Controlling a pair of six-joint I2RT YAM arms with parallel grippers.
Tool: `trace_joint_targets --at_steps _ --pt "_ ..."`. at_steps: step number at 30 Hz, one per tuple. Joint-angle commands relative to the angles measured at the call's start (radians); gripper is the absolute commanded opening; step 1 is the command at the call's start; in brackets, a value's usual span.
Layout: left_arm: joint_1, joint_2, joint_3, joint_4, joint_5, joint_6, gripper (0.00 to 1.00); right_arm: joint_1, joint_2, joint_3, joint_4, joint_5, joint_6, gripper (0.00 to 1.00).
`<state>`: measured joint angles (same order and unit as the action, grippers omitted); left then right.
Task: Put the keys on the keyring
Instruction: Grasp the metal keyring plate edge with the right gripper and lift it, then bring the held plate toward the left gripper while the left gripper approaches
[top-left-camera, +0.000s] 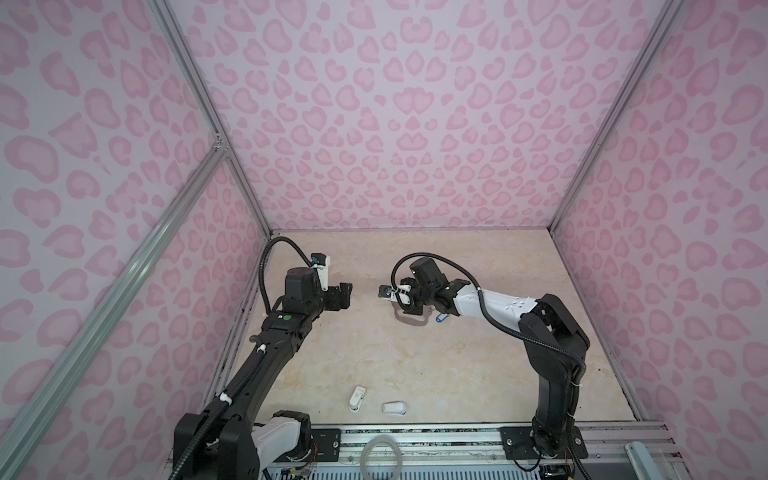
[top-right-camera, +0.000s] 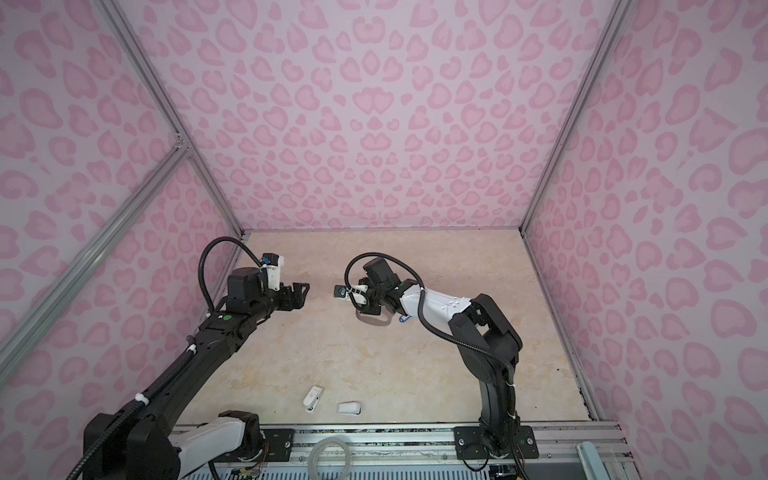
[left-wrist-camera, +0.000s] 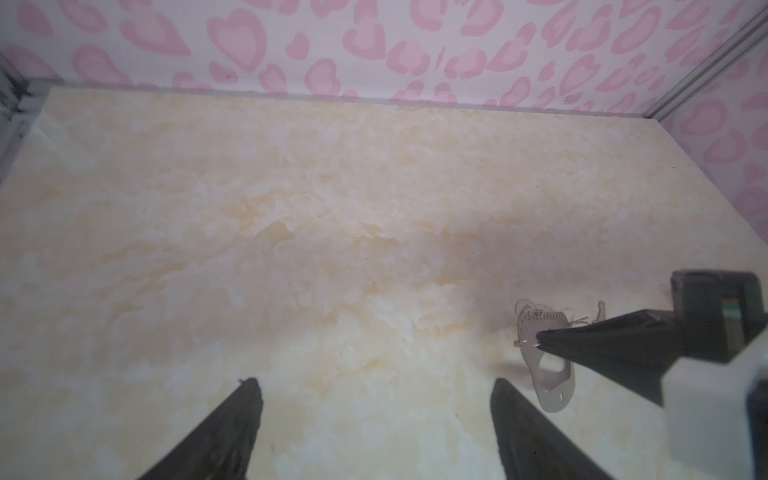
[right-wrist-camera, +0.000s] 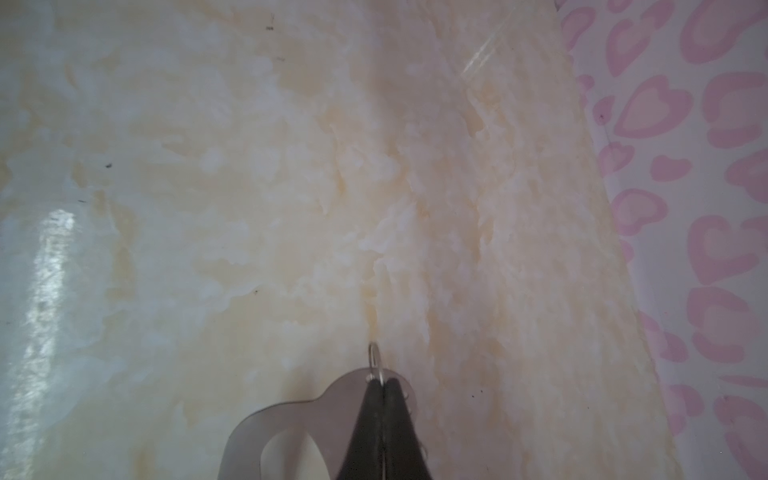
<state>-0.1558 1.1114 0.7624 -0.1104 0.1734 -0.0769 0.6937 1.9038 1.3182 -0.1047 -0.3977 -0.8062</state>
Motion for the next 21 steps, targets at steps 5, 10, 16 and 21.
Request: trace_joint_targets --at_steps 5,10,16,21 --pt "-0.017 -0.162 -0.137 0.184 0.217 0.301 0.76 -0.050 -0.117 -0.088 0.023 -0.269 0.099 0.00" --pt "-0.073 -0.230 -0.177 0.236 0.290 0.405 0.65 -0.094 -0.212 -0.184 0.131 -0.405 0.158 0.00" --pt "-0.139 -0.188 -0.138 0.186 0.379 0.490 0.53 -0.108 -0.287 -0.243 0.172 -0.470 0.184 0.00" --pt "-0.200 -0.149 -0.123 0.179 0.355 0.540 0.51 -0.123 -0.333 -0.314 0.286 -0.514 0.245 0.00"
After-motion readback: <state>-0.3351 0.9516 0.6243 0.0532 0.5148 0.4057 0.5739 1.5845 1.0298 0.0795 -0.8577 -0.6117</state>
